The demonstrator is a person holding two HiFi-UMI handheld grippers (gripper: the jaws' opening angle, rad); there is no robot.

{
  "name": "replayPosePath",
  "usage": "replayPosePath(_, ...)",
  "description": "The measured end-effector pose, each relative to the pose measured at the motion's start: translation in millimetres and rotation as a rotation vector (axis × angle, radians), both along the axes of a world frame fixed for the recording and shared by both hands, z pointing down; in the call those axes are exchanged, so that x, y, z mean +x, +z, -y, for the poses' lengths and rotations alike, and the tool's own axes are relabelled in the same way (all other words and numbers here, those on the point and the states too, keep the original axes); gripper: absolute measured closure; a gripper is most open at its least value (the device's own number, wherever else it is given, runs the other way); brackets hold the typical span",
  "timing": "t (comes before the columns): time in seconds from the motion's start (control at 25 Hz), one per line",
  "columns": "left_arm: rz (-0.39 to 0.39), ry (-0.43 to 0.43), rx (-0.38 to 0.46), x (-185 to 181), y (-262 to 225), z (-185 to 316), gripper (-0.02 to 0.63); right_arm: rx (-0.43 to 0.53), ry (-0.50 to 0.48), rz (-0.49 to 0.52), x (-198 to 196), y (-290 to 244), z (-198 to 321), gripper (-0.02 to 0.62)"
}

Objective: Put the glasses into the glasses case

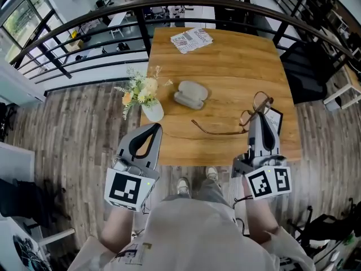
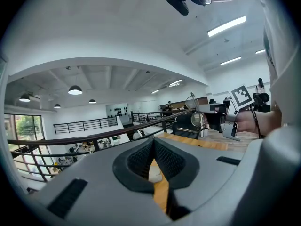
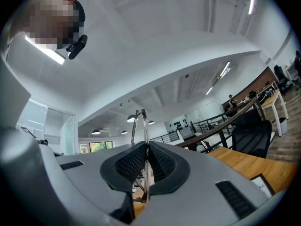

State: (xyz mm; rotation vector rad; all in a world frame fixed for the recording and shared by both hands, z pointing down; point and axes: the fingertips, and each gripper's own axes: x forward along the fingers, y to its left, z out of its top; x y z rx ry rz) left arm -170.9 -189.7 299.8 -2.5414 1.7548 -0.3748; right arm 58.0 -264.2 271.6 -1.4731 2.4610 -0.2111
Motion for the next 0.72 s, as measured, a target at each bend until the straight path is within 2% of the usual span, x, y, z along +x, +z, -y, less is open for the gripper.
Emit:
replayPosePath(0.2,0.050,-0.062,0.012,7,2,32,0.589,-0.025,-0.033,-0.021,8,15,53,0.550)
replayPosePath(0.4,0.055,-0.142,-0.011,22,10,64,0.589,-0.053,-0.081,-0.054,14,36,109,0.549)
replayPosePath(0.6,0.033,-0.246,-0.056,25,19,96,0.589,-0.056,-0.139,-0.133,-1,58,164,0.549)
replayPosePath(0.72,0.052,-0.275,-0.051,23,32,115,0.589,-0.052,-0.172,-0.195,-16,75,192,0.549)
